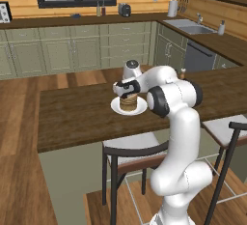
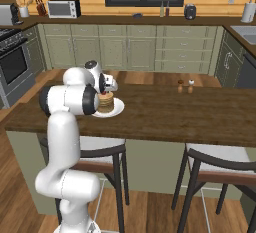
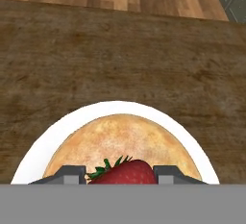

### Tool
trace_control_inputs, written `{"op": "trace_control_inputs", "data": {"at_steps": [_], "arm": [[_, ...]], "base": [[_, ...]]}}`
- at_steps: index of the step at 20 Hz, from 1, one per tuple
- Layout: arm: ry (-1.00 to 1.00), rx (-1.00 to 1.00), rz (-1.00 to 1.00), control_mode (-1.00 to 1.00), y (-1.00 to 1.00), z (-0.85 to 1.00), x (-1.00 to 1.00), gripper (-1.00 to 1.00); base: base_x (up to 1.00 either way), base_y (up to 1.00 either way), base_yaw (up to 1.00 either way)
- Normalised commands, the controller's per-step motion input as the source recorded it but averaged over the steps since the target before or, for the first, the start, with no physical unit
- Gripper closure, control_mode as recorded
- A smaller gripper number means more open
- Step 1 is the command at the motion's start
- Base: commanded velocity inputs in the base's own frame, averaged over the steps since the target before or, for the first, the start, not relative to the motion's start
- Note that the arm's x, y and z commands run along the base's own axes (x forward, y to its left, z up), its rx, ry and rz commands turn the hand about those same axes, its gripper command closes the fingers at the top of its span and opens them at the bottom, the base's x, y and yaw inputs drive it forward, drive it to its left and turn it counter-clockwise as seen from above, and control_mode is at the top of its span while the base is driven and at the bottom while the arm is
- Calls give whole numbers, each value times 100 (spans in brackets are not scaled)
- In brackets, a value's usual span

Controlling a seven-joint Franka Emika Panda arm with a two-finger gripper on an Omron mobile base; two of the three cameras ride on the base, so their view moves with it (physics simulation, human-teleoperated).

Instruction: Take the strawberry from the fridge and place it on top of the pancake, located on the dining counter.

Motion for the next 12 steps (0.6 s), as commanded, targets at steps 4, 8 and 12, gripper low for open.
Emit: {"op": "trace_control_inputs", "data": {"at_steps": [4,8,12], "arm": [[0,0,0,-100,0,-4,0,-100],[0,0,0,-100,0,0,0,-100],[0,0,0,-100,-2,2,0,-100]], "base": [[0,0,0],[0,0,0],[0,0,0]]}}
